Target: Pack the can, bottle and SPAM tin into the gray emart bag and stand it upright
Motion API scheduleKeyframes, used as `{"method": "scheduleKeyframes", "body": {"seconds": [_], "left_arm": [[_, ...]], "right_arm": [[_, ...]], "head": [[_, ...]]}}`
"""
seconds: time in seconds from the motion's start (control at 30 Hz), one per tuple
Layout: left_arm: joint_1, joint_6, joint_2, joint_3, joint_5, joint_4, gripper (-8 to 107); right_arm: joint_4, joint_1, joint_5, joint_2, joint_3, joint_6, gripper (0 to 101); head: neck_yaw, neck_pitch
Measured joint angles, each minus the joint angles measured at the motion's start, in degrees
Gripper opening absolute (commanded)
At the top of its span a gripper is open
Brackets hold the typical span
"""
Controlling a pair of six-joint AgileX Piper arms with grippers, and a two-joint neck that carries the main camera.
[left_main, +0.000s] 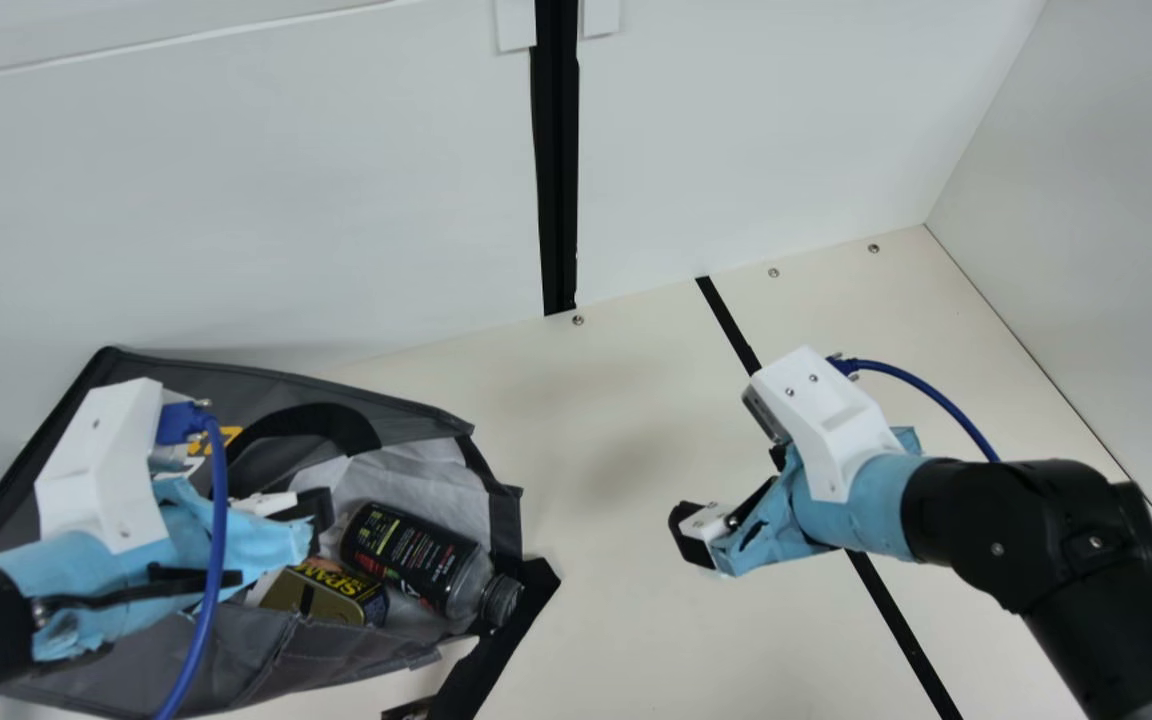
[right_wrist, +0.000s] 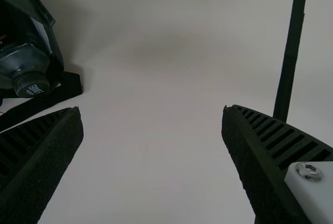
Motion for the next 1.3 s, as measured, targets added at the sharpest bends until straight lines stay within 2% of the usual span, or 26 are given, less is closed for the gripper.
{"method": "scheduleKeyframes", "body": {"seconds": [0.37,0.8,1.3], "left_arm": [[0.0,0.0,0.0,0.0,0.0,0.0,-8],[0.0,0.0,0.0,0.0,0.0,0.0,-8],[0.0,0.0,0.0,0.0,0.0,0.0,-8]], "right_arm": [[4.9,0.9,-3.6,4.8,0.9,-4.9,95],[13.7,2.5,-7.7,10.8,1.5,-13.3,95],[27.2,5.1,-7.9,17.5,0.1,-26.0,95]], "head": [[0.0,0.0],[0.0,0.0],[0.1,0.0]]}}
